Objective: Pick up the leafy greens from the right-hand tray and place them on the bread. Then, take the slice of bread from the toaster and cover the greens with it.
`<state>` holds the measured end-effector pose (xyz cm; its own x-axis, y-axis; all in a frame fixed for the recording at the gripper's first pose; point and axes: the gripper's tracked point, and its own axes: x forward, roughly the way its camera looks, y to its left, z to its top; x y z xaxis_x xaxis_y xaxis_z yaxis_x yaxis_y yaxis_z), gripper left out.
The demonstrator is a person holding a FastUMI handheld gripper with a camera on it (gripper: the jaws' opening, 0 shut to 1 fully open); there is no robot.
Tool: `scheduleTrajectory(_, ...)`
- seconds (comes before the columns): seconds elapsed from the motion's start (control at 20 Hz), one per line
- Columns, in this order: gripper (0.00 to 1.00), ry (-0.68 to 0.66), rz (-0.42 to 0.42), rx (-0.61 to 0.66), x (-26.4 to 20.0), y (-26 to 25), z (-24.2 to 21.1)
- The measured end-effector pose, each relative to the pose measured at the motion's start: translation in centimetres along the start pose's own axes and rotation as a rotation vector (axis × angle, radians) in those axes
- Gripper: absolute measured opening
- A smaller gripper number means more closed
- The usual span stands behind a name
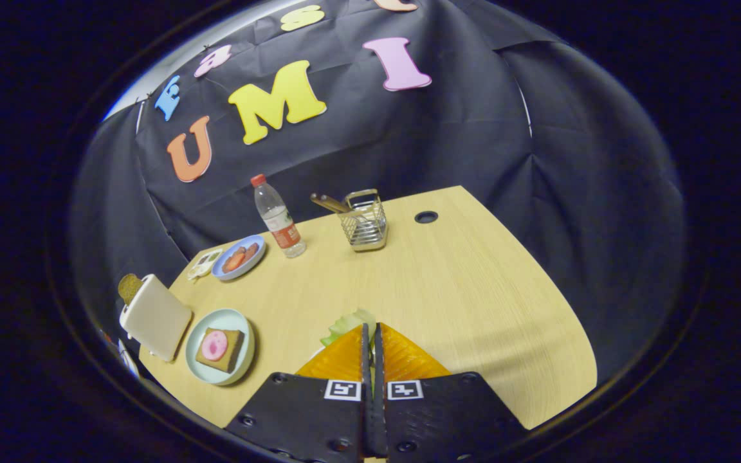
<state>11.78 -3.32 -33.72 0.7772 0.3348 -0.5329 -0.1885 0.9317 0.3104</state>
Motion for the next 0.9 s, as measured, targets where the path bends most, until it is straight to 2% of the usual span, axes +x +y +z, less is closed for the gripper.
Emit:
scheduleTrajectory(0.25,0.0,-0.053,-0.001,-0.05,-3.4,6.0,3.2)
scheduleTrajectory(0.45,0.0,-0.064,0.043,-0.084,-4.9,14.1,3.6)
scheduleTrajectory(0.6,0.0,-0.064,0.09,-0.084,-4.6,21.3,2.1)
scheduleTrajectory(0.9,0.0,0.016,0.23,0.023,-2.1,34.6,-3.2)
